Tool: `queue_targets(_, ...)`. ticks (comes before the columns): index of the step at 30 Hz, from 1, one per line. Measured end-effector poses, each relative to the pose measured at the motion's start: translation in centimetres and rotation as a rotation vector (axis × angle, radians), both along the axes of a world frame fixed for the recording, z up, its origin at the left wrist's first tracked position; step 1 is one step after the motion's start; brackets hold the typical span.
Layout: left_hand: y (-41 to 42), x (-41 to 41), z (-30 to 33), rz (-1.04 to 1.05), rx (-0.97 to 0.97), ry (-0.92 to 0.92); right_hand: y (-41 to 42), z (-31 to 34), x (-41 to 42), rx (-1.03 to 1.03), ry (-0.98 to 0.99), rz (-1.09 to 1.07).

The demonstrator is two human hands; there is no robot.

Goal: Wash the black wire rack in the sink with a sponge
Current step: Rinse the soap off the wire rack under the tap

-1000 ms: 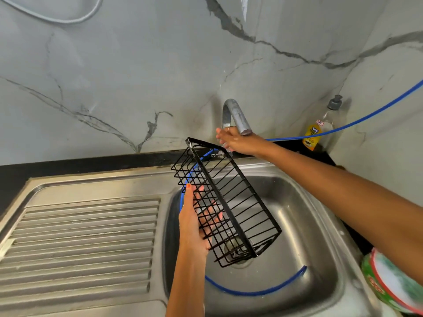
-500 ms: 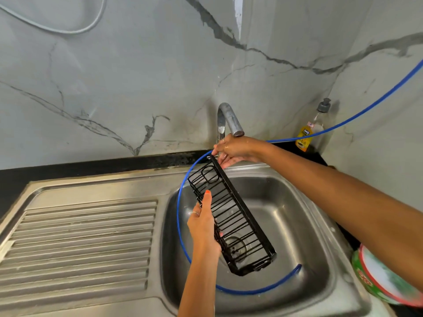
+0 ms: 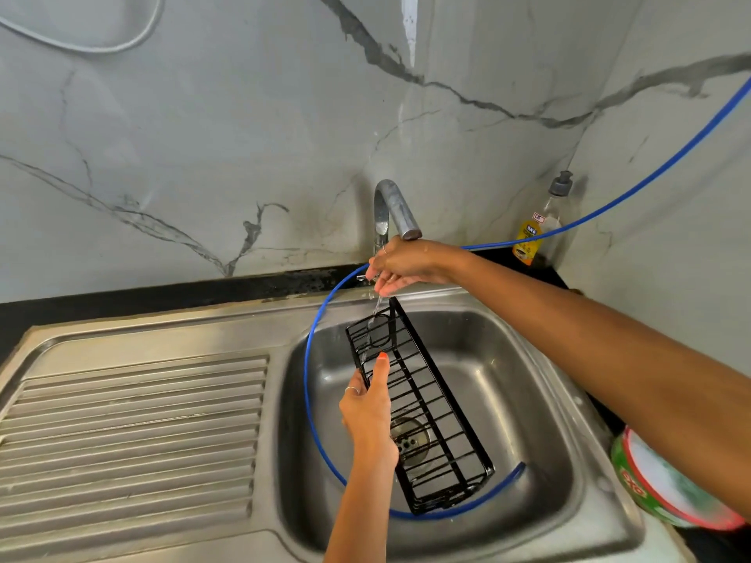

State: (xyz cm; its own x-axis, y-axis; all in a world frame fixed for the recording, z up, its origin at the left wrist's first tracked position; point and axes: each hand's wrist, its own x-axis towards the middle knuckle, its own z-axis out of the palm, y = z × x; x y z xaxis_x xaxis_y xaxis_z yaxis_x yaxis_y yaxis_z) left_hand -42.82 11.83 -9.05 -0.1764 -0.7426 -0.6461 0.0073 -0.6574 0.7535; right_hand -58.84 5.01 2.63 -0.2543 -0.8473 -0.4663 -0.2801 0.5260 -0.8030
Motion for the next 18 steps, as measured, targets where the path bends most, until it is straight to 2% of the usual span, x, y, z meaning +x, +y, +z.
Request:
queue_targets(7, 0.5, 0.0, 0.1, -0.056, -0.131, -0.031, 0.0, 0.3, 0.1, 0.030, 0.007, 0.024)
queue_targets(14, 0.4, 0.4, 0.4, -0.058, -0.196, -0.065, 0.5, 1.1, 0.4, 0.092, 0.185, 0.039)
queue_targets(16, 0.4, 0.4, 0.6, -0.045, -0.186, -0.049, 1.7, 0.5, 0.8, 0.005, 0.317, 0.077)
queue_targets(18, 0.3, 0.4, 0.9, -0.034, -0.179, -0.041, 3.7, -1.0, 1.6, -0.128, 0.538, 0.109)
